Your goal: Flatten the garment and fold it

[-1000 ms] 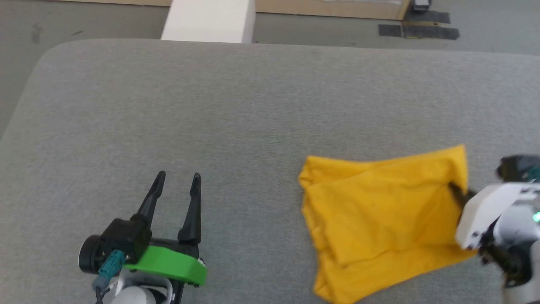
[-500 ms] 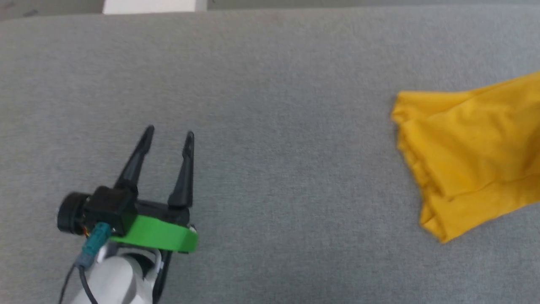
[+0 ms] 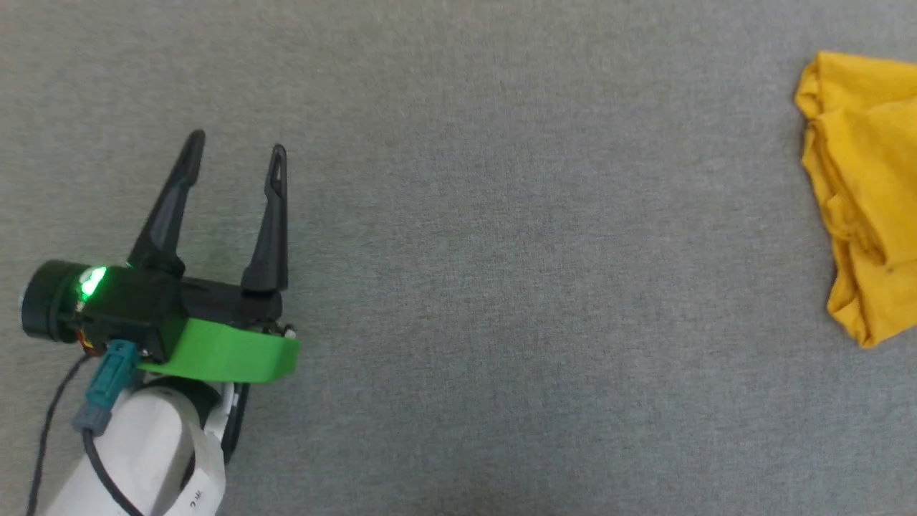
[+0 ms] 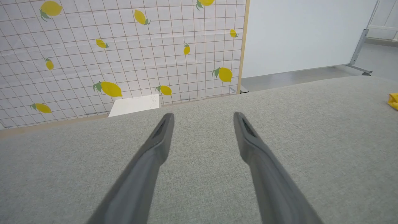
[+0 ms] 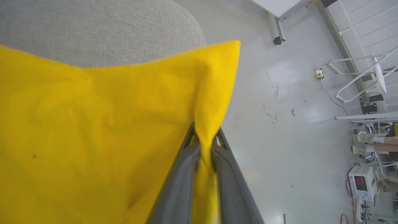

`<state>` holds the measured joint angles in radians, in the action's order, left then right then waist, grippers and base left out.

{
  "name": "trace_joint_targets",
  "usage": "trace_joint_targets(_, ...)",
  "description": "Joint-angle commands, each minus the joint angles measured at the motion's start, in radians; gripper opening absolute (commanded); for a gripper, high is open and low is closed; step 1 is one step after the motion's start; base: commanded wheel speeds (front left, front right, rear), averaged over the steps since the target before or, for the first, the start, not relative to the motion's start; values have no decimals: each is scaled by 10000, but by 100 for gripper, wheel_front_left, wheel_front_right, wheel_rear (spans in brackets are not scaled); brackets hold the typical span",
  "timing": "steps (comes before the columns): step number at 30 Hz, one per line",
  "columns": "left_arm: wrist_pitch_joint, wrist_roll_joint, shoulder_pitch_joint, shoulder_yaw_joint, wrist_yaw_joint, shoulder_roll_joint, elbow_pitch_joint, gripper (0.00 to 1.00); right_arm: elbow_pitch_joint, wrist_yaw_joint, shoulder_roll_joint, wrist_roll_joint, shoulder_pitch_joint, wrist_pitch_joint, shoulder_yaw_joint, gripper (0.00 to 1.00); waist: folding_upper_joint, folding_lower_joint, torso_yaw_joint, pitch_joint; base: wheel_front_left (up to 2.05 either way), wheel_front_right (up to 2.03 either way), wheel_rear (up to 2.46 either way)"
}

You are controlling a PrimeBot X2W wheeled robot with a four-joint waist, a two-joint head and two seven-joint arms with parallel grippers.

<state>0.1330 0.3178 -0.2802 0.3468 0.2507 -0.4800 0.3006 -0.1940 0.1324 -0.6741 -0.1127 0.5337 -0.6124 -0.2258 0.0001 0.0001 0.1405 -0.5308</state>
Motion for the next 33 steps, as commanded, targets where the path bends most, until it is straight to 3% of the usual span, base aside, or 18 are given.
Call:
trace_joint_targets(1, -30, -181, -243, -74, 92, -122, 101, 100, -138, -17, -62, 129, 240, 193, -91, 0, -1, -1, 302, -728, 0, 0, 0)
trace_joint_targets(6, -108, -379, -435, -208, 241, -270, 437, 100, -788, -17, -224, 560, 487, 810, -149, 0, -1, -1, 336, -1154, 0, 0, 0)
trace_joint_targets(15, 19, -415, -428, -405, 427, -338, 1126, 100, -1718, -17, 31, 1290, 1007, 1583, -247, 0, -1, -1, 385, -1409, 0, 0, 0)
trace_joint_targets(16, 29, -414, -420, -414, 435, -345, 1151, 100, -1794, -17, 42, 1350, 1052, 1632, -242, 87, -1, -1, 388, -1405, 0, 0, 0)
trace_joint_targets(17, 56, -478, -419, -449, 494, -364, 1157, 100, -1893, -17, 65, 1421, 1118, 1689, -274, 100, -1, -1, 385, -1386, 0, 0, 0)
trace_joint_targets(28, 450, -201, -134, -364, 587, -38, 552, 100, -2884, -17, -96, 1516, 1326, 2392, -177, 100, -1, -1, 202, -315, 0, 0, 0)
trace_joint_targets(33, 667, 80, 237, -232, 547, 201, 8, 100, -3128, -17, 299, 1308, 1120, 2729, -278, 100, -1, -1, 59, 628, 0, 0, 0)
